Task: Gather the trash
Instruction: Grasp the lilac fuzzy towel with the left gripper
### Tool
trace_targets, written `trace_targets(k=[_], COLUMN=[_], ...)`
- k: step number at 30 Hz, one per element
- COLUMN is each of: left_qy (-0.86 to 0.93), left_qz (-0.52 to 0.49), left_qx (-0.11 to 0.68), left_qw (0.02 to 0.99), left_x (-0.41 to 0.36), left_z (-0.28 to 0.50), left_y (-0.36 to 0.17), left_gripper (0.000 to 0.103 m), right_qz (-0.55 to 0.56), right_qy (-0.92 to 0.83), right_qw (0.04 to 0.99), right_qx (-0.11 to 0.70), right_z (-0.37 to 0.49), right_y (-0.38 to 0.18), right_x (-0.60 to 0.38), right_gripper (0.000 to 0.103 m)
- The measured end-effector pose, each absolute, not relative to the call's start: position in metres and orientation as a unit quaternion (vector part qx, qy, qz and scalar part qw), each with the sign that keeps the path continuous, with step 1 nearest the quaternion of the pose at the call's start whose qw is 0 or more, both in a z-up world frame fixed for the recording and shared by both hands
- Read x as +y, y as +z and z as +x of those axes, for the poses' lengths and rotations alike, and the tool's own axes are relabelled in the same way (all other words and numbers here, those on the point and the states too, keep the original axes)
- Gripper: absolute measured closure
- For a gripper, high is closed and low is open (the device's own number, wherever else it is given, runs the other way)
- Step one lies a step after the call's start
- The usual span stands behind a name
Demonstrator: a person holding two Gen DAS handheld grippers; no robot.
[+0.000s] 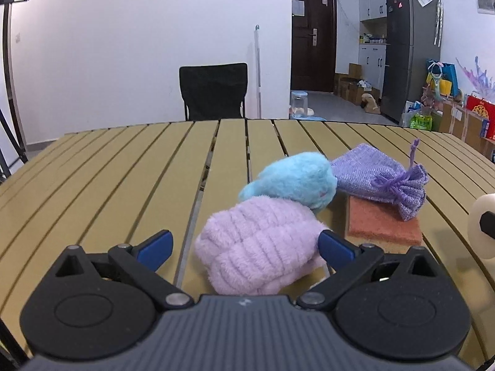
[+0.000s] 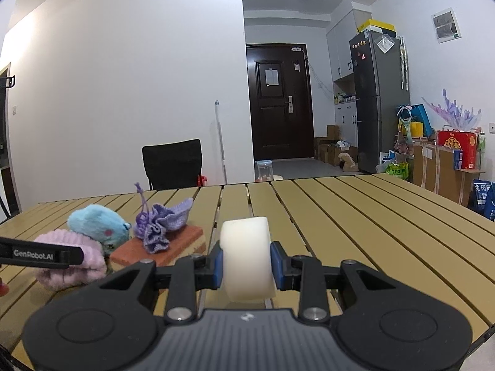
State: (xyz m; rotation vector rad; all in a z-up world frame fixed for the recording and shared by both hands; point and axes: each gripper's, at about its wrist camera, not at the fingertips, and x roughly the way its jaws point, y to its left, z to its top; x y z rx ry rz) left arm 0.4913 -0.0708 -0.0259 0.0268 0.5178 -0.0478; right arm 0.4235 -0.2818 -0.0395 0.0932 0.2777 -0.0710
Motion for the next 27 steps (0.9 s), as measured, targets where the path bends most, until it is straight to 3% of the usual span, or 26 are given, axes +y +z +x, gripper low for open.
trace_targets(k=[3,4,6,11,17,27], left_qy=[-0.027,-0.030,-0.037,-0.042,-0.041,-0.040], left_qz=[0.014,0.014,0.012,0.018,0.021,0.019], left_qx=[0.257,0.259,0.262,0.251,0.245,0.211], left_qw=[0.966,0.965,0.964,0.967,0.968,0.976], left_x=[-0.070,-0.070,-0.069,-0.068,-0.066,-0.061], left_z=[0.492,0.492,0.492,0.486,0.479,0.443], left_y=[-0.030,-0.031,-0.032,-0.029,-0.027,-0.009], left_gripper=[0.017,0.026,0.033,0.061,0.069,0.070], right_qz=[0.044,0.044,0.045,0.043,0.042,0.036], right_qy=[-0.030,-0.028,-0.024,-0.019,-0.010,0.008], right_qw=[0.989,0.989,0.989,0.990,0.990,0.992], right_qx=[0.138,0.137,0.135,0.133,0.131,0.121], right_z=[0.425,0.425,0.423,0.422,0.417,0.401], right_y=[-0.040,-0.040,-0.039,-0.038,-0.038,-0.033], right_x=[-0.280,-0.279,-0.278,-0.278,-0.277,-0.269], right_gripper=[0.073,0.073,0.073,0.073,0.073,0.073])
